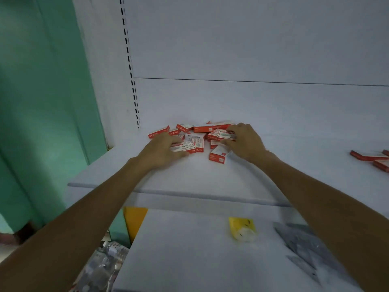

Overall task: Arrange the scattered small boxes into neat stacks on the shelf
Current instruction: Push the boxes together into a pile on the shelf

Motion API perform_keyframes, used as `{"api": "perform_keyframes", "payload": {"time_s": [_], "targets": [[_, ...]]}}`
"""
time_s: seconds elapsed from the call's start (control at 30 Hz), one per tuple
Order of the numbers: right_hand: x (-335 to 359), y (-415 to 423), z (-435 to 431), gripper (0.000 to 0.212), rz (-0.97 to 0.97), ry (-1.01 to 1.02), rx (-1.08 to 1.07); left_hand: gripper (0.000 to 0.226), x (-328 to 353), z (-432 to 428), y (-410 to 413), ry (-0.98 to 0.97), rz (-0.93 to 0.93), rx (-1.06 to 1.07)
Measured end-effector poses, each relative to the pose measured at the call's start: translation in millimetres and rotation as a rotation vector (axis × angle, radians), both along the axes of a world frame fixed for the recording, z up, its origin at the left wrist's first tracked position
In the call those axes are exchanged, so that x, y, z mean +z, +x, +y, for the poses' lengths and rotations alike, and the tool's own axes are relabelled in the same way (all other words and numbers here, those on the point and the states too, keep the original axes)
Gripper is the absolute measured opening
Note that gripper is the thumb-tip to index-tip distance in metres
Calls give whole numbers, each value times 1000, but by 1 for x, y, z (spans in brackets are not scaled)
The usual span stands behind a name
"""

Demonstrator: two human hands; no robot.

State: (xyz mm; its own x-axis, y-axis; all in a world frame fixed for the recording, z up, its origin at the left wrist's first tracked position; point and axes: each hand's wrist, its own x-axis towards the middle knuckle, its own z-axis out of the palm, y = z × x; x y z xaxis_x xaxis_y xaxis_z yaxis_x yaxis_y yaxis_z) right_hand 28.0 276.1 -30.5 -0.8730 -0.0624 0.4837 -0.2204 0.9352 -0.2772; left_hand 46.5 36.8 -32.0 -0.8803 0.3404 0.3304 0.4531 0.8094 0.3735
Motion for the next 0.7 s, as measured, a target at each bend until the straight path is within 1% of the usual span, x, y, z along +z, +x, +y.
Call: {"api": "perform_keyframes", "payload": {"time_s": [0.13, 0.23, 0.3, 0.37, 0.47, 0.6, 0.7], "targets": [[-2, 31, 31, 32, -48, 33, -52, 41, 10, 33, 24, 52, 42, -73], [3, 53, 67, 34, -103, 88, -83, 40, 16, 69, 34, 74, 8, -113], [7, 66, 95, 31, -110, 96, -121, 38, 19, 97, 39, 104, -14, -149], [12, 80, 127, 30, -113, 79, -180, 34, 22, 129, 44, 117, -21, -203], [15, 100, 180, 31, -137, 70, -264, 36, 24, 181, 45, 78, -24, -245], [16, 117, 257, 33, -150, 64, -331, 36, 24, 260, 43, 83, -19, -303], [20, 126, 314, 37, -150, 71, -356, 38, 20, 322, 42, 121, -30, -330]]}}
